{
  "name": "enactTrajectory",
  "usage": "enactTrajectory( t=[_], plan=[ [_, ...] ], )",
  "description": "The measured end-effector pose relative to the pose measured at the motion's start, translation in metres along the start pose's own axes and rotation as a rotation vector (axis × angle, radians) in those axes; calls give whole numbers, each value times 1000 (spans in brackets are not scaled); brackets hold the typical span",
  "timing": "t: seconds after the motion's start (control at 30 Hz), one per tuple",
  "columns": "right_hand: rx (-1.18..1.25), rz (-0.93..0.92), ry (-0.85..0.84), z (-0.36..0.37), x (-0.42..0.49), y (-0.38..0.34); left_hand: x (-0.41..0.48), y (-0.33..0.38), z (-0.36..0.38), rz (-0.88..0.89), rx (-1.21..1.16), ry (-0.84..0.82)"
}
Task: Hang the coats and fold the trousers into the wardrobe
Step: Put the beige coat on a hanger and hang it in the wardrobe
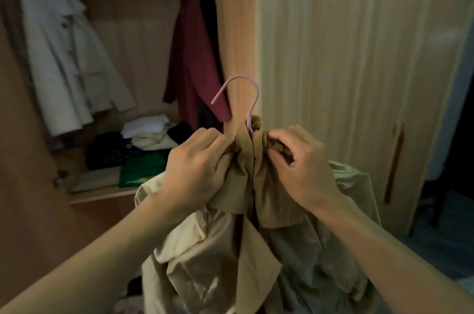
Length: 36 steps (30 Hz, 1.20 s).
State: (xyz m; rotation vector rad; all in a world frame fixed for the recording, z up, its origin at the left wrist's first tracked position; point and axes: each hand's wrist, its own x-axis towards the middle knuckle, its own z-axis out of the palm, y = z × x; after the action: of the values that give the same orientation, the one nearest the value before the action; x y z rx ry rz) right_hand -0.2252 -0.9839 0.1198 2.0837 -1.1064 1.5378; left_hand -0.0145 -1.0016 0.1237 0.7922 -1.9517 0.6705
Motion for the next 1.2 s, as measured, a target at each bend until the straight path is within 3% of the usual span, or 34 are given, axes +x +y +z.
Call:
enactTrajectory(
  t=[0.1, 0.53, 0.73, 1.2],
  plan=[
    [76, -32, -26, 32, 11, -22, -14, -25, -22, -13, 127, 7],
    [175, -114, -34, 201, 76, -119, -70, -193, -89, -251, 228, -38],
    [158, -124, -8, 266, 105, -148, -74, -267, -99, -180, 321, 42],
    [200, -136, 78, 375, 154, -97, -56, -360, -34, -321, 477, -61]
  ],
)
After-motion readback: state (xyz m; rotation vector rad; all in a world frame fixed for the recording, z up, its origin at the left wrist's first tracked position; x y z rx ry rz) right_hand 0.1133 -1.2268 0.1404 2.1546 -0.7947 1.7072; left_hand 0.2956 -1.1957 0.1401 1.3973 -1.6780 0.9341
